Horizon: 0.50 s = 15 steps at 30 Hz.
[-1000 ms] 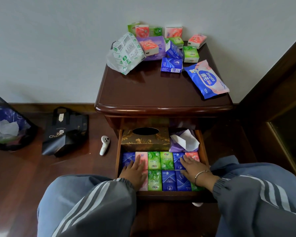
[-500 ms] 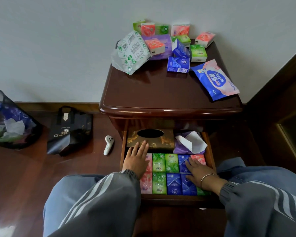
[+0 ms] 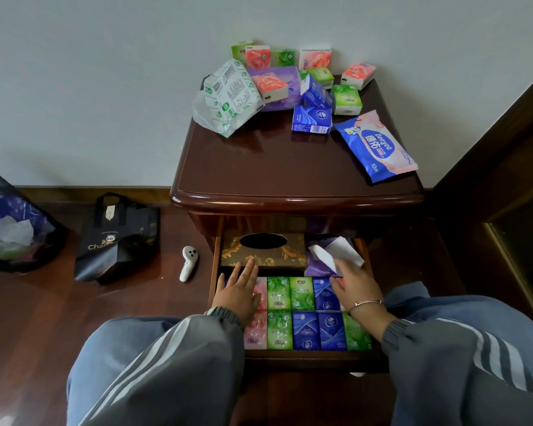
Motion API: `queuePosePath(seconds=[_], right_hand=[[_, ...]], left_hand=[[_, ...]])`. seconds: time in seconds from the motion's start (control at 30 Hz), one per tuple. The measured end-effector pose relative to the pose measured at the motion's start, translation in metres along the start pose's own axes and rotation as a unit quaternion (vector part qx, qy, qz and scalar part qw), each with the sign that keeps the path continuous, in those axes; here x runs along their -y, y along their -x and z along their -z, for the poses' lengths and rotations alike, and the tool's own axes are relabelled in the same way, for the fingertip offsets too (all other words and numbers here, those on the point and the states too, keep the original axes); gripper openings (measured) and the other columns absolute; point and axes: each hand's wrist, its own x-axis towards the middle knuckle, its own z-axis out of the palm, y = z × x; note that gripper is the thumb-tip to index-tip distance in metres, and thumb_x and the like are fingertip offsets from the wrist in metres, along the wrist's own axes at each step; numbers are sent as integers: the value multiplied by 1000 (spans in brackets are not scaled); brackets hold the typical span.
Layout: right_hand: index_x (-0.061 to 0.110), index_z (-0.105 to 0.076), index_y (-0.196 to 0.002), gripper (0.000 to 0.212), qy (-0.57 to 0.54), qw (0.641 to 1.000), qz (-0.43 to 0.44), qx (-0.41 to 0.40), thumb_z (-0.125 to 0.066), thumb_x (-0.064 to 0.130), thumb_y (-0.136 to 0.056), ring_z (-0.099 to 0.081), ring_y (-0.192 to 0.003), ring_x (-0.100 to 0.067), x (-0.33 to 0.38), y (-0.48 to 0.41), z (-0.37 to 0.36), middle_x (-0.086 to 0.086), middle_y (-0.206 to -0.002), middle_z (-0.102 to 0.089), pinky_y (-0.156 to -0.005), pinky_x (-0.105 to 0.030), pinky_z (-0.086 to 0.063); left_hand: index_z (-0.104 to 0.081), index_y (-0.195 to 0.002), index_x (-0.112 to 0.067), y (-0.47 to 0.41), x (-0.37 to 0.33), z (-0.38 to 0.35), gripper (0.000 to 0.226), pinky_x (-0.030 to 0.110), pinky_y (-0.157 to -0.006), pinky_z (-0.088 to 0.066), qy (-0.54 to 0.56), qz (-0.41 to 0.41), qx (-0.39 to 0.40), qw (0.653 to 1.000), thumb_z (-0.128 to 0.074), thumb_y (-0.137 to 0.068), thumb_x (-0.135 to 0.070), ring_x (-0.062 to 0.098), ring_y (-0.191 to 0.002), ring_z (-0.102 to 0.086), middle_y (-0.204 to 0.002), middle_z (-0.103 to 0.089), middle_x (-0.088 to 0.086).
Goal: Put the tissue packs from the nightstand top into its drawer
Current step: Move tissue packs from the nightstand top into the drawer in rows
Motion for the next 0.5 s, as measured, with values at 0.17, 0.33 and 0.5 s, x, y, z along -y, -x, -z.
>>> queuePosePath(seconds=[0.17,0.33,0.5], right_hand=[[19,-22,-146,58,-5,983,1,183,-33,48,-96,-38,-133,-27,8,-12,-32,-8,-150,-34,-106,-40,-33],[22,-3,-151,65,23,976,-16,216,-23,52,-97,-8,-147,-19,11,-17,-34,0,-160,-5,-116,-45,-15],[30,-1,-150,61,94,978,7,186,-18,54,-96,-4,-147,-21,5,0,-24,6,-160,-2,-115,-46,-15]], left_hand=[[6,-153,-24,13,15,0,65,46,-120,1,-12,23,-32,999,-26,-100,-43,15,-149,8,-162,9,-9],[4,-153,-24,29,28,0,66,43,-120,-3,-8,58,-28,998,-29,-100,-44,15,-149,9,-162,9,-8],[5,-153,-24,37,25,-2,67,43,-120,-3,0,59,-12,998,-30,-100,-44,16,-149,10,-162,11,-8]])
